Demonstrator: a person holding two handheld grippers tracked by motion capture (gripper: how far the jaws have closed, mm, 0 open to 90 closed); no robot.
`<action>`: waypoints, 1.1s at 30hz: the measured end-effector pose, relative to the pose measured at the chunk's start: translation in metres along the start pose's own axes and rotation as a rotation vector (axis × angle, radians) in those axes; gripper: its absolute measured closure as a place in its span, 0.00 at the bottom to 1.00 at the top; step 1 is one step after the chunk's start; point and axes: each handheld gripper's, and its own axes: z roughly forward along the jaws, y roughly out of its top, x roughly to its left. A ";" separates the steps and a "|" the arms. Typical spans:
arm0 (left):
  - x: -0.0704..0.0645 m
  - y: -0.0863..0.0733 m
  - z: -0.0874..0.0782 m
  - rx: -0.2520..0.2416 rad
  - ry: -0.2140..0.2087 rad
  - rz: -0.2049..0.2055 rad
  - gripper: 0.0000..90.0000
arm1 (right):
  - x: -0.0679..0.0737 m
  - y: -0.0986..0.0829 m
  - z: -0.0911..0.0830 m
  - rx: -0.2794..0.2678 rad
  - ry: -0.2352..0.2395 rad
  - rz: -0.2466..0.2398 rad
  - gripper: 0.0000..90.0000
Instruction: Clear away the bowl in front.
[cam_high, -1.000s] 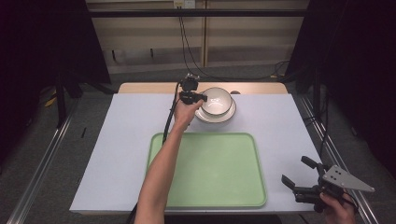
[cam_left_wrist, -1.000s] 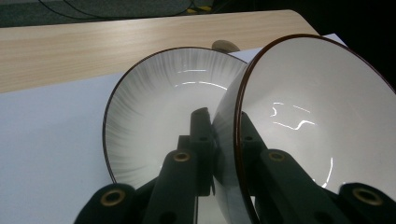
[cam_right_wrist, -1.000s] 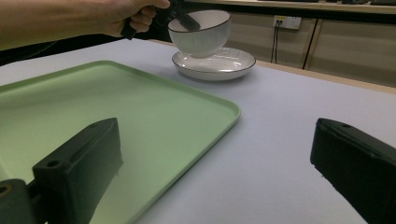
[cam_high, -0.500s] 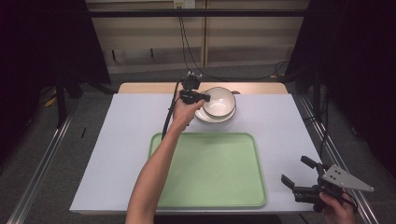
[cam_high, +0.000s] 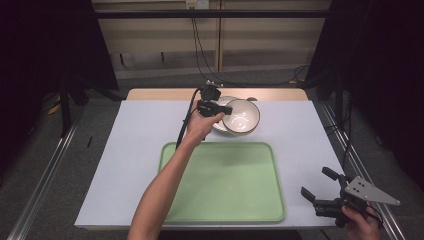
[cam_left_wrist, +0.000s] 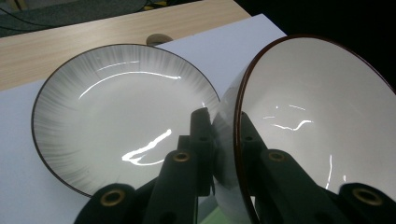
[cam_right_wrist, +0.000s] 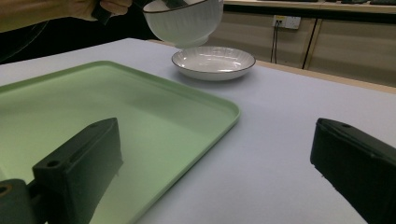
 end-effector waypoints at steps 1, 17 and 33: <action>-0.002 -0.001 0.000 0.000 -0.007 -0.001 0.91 | 0.000 0.000 0.000 0.001 -0.001 0.000 0.02; -0.033 -0.011 0.009 0.023 -0.085 0.025 0.91 | 0.001 0.000 0.001 -0.003 0.004 -0.004 0.02; -0.057 -0.021 0.027 0.066 -0.125 0.054 0.91 | 0.001 0.000 0.001 -0.005 0.009 -0.004 0.02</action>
